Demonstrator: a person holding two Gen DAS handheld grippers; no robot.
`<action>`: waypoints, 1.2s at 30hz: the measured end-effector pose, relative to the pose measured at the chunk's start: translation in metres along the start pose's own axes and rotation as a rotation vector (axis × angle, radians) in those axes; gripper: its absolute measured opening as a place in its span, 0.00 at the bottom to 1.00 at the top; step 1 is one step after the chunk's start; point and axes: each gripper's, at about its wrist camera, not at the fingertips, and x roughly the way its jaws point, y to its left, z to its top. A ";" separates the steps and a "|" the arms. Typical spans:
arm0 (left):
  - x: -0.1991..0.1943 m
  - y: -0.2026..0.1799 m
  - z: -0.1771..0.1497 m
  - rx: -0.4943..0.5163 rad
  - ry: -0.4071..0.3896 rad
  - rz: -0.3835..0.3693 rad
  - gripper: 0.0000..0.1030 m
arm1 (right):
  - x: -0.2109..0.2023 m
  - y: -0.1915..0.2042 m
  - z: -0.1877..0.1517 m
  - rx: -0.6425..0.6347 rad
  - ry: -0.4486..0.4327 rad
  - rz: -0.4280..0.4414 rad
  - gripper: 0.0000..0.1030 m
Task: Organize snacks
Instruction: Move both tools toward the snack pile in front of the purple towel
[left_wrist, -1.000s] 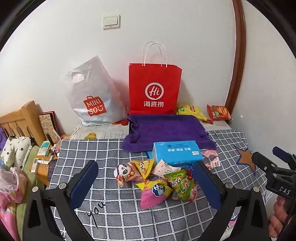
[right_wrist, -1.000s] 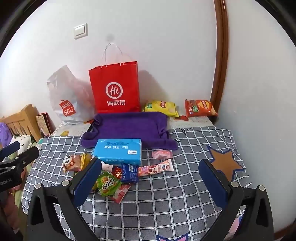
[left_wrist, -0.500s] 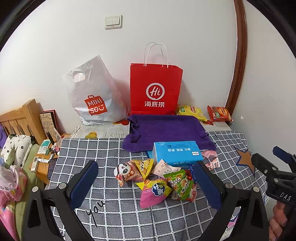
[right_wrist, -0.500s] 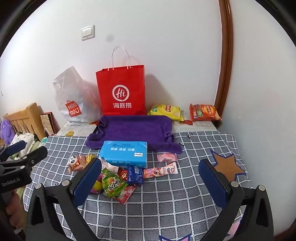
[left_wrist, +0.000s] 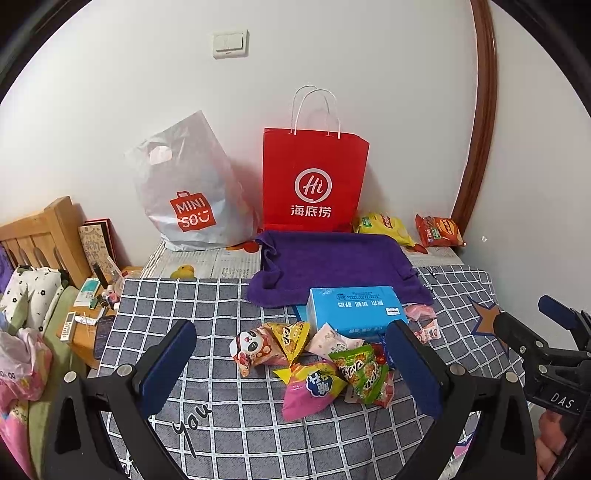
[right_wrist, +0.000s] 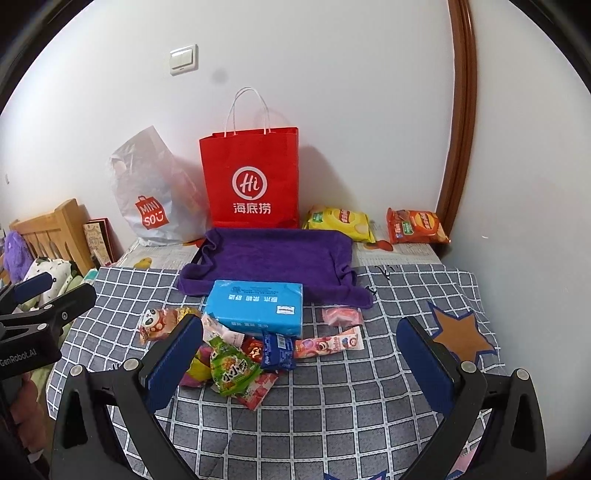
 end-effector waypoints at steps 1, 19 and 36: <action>0.001 0.001 0.001 -0.002 0.001 -0.003 1.00 | 0.001 0.001 0.000 -0.001 0.001 0.003 1.00; 0.018 0.001 0.011 0.008 0.006 -0.008 1.00 | 0.015 0.005 0.007 0.005 -0.012 0.038 1.00; 0.044 -0.003 0.017 0.003 0.031 -0.027 1.00 | 0.031 0.006 0.013 -0.044 -0.058 0.008 1.00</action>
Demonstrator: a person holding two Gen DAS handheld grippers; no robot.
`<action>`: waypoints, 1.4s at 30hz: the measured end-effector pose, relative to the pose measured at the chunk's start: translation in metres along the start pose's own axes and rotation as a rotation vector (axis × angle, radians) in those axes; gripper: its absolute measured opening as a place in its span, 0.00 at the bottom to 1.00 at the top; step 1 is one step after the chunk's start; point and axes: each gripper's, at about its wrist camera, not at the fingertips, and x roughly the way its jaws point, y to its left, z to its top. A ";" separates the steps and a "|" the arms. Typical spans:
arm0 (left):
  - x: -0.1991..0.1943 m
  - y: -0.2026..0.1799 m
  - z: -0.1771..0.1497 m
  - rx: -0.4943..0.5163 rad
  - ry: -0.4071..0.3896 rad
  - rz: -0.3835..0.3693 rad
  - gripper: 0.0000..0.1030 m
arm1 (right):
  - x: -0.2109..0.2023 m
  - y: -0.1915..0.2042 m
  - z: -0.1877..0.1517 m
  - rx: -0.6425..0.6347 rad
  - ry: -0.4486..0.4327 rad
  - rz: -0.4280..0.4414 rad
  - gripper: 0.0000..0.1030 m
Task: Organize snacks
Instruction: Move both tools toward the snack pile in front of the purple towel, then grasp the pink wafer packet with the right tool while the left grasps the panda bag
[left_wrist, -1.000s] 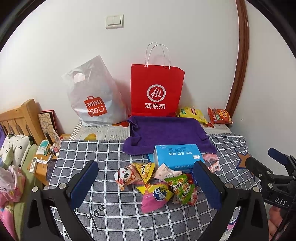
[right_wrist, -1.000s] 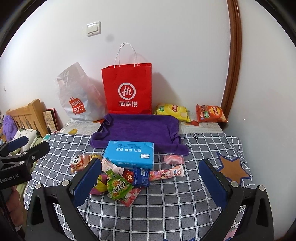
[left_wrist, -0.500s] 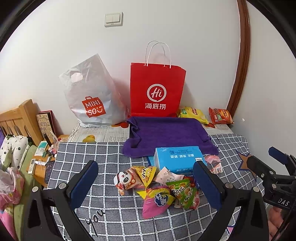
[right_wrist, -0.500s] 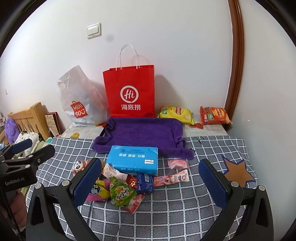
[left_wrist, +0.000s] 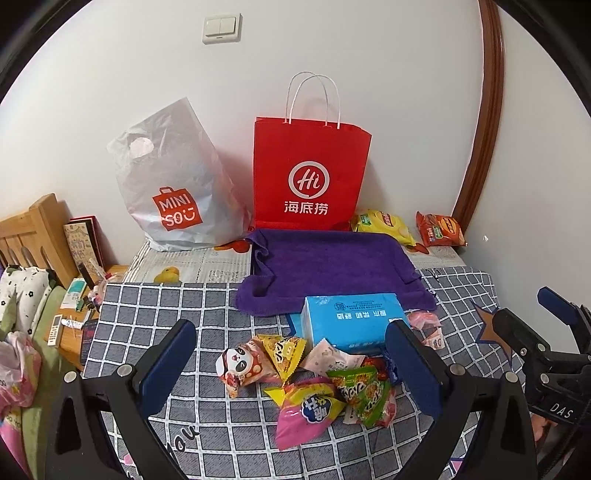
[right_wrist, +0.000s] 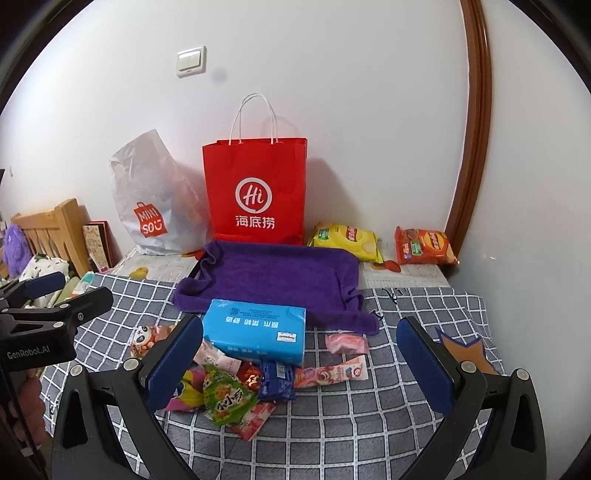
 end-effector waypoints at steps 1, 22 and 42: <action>0.003 0.000 0.000 0.002 0.001 -0.001 1.00 | 0.003 -0.001 0.000 0.003 -0.001 -0.002 1.00; 0.058 0.015 0.009 -0.016 0.050 0.015 0.99 | 0.068 -0.059 -0.004 0.073 0.113 -0.019 0.99; 0.123 0.052 -0.014 -0.105 0.189 0.065 0.99 | 0.186 -0.107 -0.052 0.138 0.310 -0.011 0.85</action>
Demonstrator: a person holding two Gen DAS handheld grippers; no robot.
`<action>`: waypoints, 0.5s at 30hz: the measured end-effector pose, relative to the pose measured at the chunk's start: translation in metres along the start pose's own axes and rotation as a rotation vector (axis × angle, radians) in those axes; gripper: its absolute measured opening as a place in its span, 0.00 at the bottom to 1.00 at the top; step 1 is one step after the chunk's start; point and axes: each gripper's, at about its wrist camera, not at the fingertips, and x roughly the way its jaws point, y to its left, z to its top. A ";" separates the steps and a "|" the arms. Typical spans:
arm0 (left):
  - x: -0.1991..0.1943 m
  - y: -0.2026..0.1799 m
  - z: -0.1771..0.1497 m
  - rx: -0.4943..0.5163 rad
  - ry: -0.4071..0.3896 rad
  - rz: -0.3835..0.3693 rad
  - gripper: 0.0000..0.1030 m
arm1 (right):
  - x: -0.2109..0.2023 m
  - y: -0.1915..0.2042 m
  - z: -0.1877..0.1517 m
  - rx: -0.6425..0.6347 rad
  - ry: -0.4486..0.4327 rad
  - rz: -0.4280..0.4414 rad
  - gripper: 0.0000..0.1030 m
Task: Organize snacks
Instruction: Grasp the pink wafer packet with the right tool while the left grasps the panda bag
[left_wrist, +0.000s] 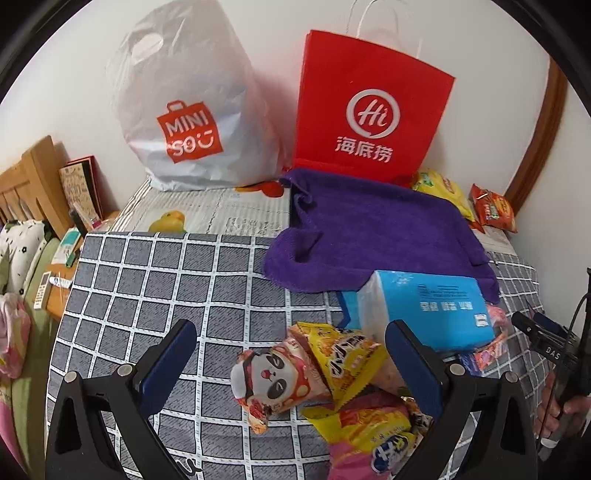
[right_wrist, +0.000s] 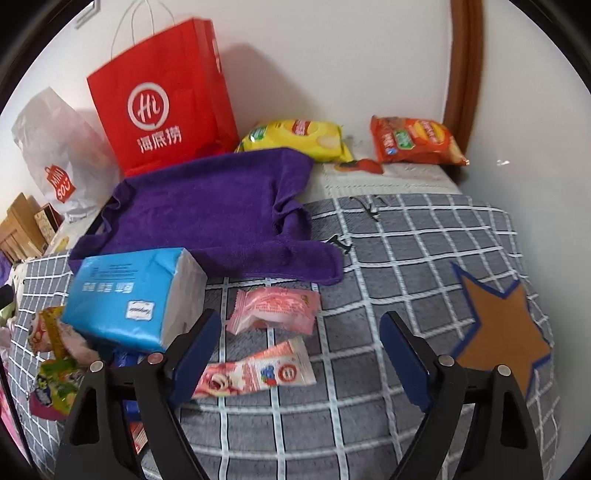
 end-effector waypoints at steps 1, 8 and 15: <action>0.003 0.001 0.001 -0.004 0.003 0.003 0.99 | 0.007 0.001 0.002 -0.004 0.009 0.005 0.85; 0.019 0.009 0.005 -0.020 0.031 0.010 0.99 | 0.050 0.009 0.006 -0.016 0.075 0.014 0.82; 0.032 0.016 0.007 -0.027 0.043 0.024 0.99 | 0.075 0.010 0.004 -0.010 0.132 0.010 0.76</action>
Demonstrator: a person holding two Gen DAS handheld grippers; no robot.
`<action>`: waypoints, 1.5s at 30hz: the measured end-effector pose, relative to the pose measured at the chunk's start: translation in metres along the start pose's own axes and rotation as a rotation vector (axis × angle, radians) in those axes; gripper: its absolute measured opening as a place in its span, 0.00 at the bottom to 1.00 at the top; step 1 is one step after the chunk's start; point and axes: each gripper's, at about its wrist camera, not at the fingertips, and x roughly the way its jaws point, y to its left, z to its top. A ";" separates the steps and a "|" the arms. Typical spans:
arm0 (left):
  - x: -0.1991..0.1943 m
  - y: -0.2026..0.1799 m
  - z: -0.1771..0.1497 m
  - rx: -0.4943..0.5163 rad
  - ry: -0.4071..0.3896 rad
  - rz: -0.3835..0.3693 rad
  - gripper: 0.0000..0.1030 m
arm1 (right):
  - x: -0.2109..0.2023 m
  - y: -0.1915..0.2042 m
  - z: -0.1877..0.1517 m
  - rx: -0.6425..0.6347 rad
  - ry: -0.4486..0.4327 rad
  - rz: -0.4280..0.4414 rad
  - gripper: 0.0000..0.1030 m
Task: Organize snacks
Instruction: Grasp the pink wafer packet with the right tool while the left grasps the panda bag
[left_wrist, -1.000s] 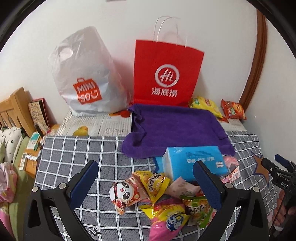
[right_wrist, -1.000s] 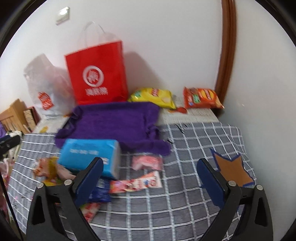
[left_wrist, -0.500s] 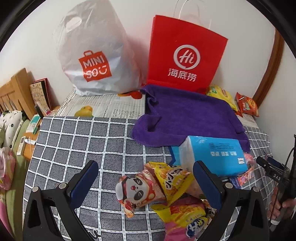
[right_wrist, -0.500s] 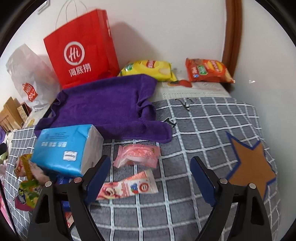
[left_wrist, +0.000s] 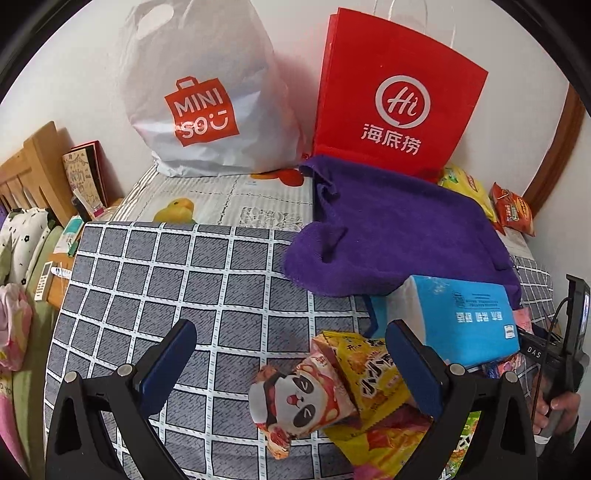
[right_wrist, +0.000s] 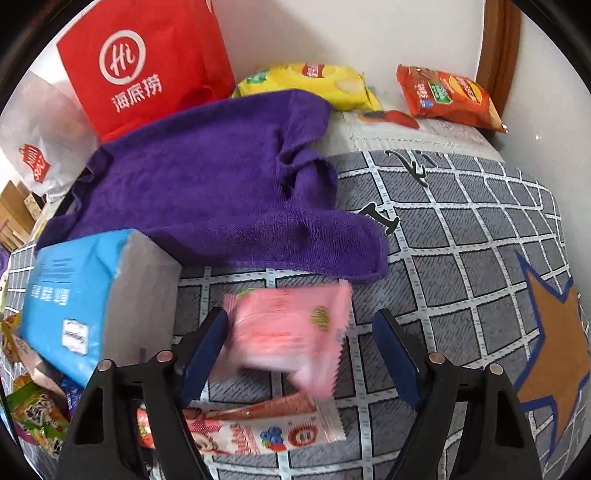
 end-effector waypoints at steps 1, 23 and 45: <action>0.001 0.001 0.000 -0.002 0.002 0.000 0.99 | 0.000 0.002 -0.001 -0.015 -0.009 -0.012 0.70; 0.042 0.014 -0.038 -0.028 0.182 -0.084 0.82 | -0.069 0.002 -0.016 -0.029 -0.121 0.011 0.33; -0.026 0.054 -0.037 -0.020 0.053 -0.152 0.50 | -0.133 0.058 -0.045 -0.041 -0.157 0.027 0.33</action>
